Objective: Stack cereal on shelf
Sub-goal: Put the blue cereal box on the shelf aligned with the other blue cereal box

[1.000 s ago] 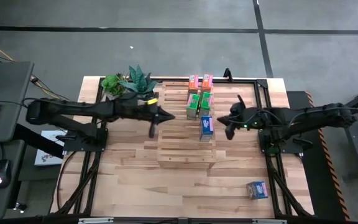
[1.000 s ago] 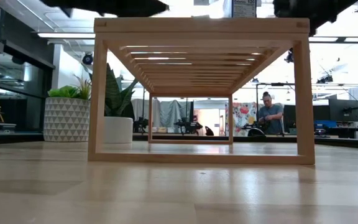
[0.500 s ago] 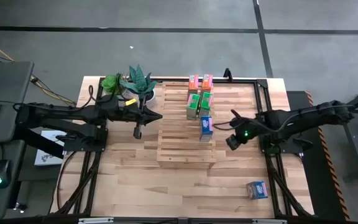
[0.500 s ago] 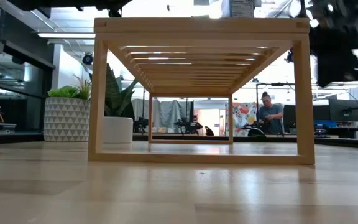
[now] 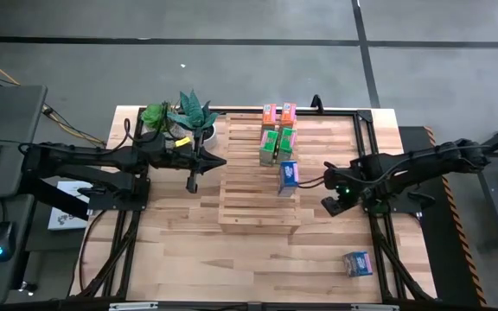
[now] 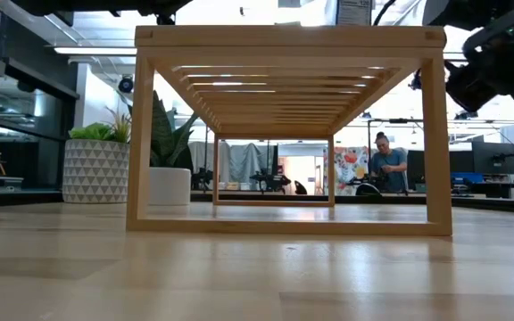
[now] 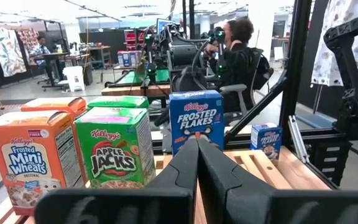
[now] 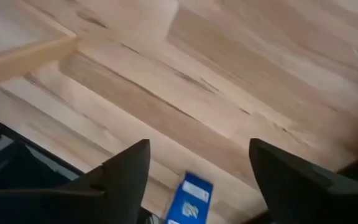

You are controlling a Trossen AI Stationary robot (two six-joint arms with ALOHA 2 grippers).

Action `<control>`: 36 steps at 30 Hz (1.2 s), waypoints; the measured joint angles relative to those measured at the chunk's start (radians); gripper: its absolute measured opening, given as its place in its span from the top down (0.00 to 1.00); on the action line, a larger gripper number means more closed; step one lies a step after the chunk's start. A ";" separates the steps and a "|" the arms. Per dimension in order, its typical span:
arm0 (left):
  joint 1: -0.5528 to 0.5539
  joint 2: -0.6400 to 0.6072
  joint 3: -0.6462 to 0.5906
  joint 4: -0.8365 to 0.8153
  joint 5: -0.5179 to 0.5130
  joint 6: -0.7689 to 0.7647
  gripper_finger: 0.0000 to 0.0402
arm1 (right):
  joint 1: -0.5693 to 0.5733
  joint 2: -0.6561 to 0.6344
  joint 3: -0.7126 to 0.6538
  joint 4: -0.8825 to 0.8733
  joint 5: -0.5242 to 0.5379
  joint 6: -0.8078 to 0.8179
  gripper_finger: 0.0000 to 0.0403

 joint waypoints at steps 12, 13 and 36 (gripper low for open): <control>0.000 0.000 0.000 -0.004 -0.001 -0.006 1.00 | 0.100 -0.043 0.046 -0.235 -0.213 0.126 0.31; 0.000 0.000 0.000 -0.004 0.000 -0.006 1.00 | 0.130 -0.051 0.064 -0.238 -0.212 0.169 0.31; 0.000 0.000 0.000 -0.013 -0.001 -0.008 1.00 | 0.910 0.299 0.394 -0.111 0.252 1.147 0.31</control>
